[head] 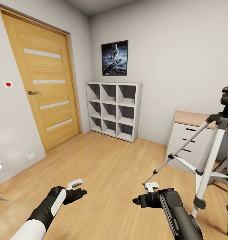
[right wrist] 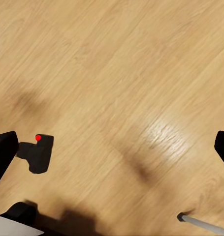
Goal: Attach the digital camera to the camera tripod in the bedroom.
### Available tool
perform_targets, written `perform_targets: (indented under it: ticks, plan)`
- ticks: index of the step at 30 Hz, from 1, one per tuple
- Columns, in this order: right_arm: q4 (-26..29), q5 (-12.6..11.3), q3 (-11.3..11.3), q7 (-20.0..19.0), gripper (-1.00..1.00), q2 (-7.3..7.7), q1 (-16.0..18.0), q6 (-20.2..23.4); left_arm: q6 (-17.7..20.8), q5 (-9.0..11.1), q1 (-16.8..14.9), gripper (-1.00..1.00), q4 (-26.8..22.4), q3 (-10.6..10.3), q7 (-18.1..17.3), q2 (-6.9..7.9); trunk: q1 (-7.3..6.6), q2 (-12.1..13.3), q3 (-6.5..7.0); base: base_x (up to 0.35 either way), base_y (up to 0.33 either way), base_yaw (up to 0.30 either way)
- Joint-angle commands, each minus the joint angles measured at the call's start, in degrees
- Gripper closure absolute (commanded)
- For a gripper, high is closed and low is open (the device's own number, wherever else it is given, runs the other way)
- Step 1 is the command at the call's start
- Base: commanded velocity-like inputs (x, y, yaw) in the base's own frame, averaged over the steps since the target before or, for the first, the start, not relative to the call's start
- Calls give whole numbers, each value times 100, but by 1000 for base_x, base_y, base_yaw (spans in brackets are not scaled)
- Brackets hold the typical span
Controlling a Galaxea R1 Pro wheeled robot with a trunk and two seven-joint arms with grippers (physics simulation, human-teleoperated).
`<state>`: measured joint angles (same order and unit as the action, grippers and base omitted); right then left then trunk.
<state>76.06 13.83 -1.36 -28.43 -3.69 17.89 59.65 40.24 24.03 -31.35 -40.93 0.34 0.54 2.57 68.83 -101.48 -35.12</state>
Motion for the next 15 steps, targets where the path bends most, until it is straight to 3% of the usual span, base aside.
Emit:
perform_targets:
  ticks: [1, 8, 15]
  plan:
    - [5, 58, -13, -58, -100, -4, 4, 15, 28, 23, -3, -100, 14, -7, 8, -3, 22, -45, -25, 0, 0, 0]
    - [2, 58, -15, -58, -100, -1, 4, 15, 21, 23, -3, -100, 63, -22, 112, -9, 176, -325, -150, 0, 0, 0]
    - [3, 58, -13, -57, -100, -1, 4, 13, 19, 30, -3, -100, 74, -15, 457, -11, 330, -606, -276, 0, 0, 0]
